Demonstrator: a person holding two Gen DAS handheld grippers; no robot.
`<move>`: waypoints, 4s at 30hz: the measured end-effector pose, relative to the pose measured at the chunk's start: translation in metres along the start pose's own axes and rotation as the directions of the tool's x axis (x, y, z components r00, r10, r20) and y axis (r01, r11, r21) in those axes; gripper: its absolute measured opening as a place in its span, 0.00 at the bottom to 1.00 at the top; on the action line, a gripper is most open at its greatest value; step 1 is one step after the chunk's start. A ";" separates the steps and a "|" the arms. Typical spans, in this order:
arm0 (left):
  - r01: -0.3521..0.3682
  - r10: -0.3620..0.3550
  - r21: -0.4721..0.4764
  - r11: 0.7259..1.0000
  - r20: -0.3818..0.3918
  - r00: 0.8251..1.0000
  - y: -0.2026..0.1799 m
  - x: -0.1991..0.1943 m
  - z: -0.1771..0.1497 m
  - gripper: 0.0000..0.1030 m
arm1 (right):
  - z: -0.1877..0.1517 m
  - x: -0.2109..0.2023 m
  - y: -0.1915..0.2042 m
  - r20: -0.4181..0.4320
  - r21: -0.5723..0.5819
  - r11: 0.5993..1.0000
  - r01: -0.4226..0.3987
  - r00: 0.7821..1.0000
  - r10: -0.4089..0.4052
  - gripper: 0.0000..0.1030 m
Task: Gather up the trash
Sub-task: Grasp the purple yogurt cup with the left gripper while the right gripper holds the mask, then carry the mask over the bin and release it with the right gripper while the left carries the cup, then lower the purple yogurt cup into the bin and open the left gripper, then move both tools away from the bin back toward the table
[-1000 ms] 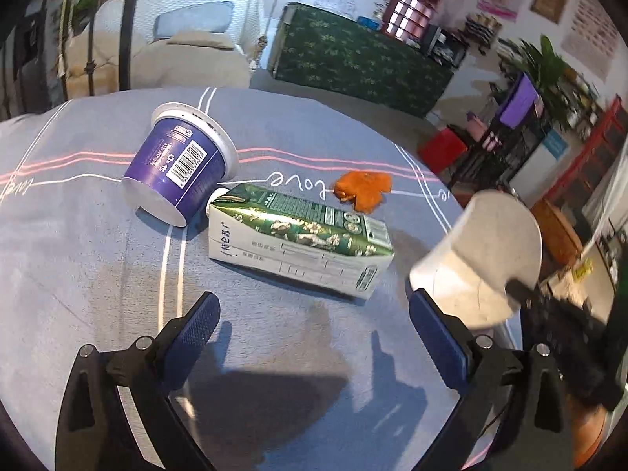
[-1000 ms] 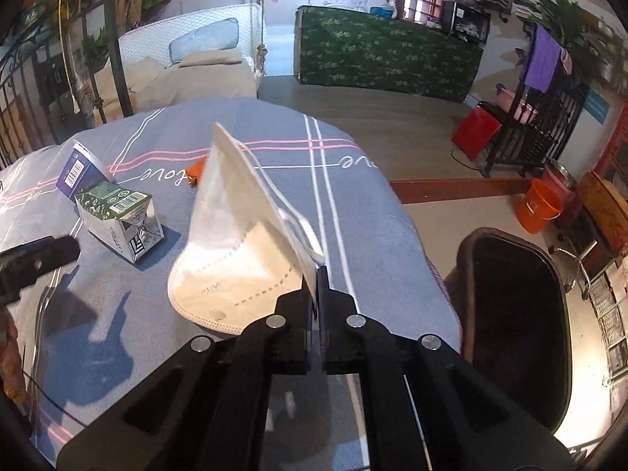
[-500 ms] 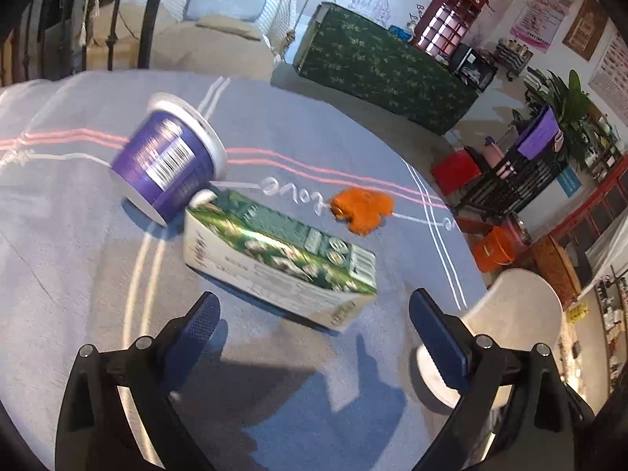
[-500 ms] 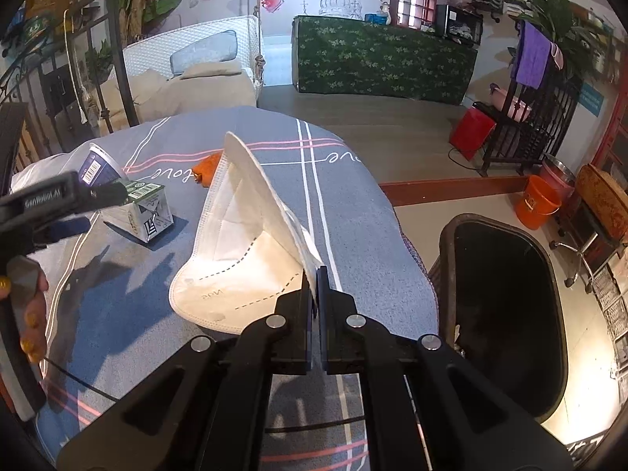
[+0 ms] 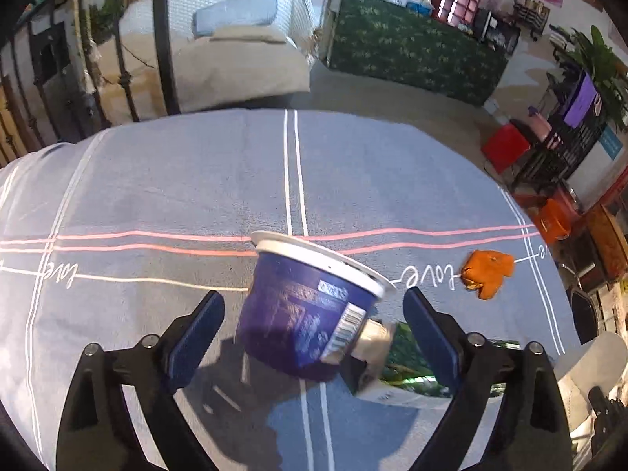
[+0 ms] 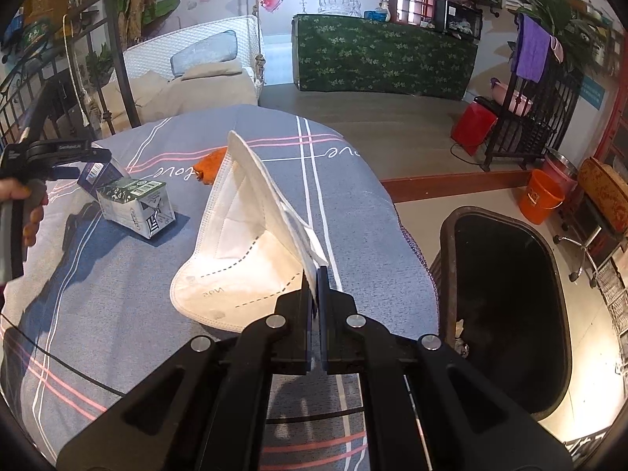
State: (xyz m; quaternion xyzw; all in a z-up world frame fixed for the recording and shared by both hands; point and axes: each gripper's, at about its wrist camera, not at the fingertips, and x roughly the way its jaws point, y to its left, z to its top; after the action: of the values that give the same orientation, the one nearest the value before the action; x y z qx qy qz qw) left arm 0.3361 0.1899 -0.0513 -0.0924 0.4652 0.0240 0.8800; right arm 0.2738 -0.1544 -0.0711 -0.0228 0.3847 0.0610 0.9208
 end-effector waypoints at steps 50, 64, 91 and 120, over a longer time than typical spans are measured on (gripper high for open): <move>0.337 -0.393 0.309 0.890 0.142 0.908 -0.226 -0.066 -0.114 0.68 | -0.033 -0.028 -0.168 0.016 0.258 0.945 0.200 0.977 -0.211 0.03; 0.383 -0.435 0.464 0.799 0.006 0.900 -0.320 -0.042 -0.145 0.68 | -0.071 0.039 -0.224 -0.183 0.350 0.885 0.307 0.949 -0.257 0.84; 0.444 -0.411 0.569 0.692 -0.195 0.890 -0.435 0.017 -0.174 0.68 | -0.136 -0.066 -0.259 -0.067 0.516 0.787 0.338 0.932 -0.357 0.84; 0.455 -0.463 0.513 0.728 -0.120 0.878 -0.408 -0.016 -0.160 0.87 | -0.141 -0.066 -0.250 -0.076 0.492 0.802 0.339 0.934 -0.348 0.85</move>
State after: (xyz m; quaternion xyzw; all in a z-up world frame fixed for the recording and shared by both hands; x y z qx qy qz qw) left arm 0.2496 -0.2391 -0.0690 0.0405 0.4091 -0.3217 0.8529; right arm 0.1612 -0.4210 -0.1246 0.1463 0.3685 -0.2076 0.8943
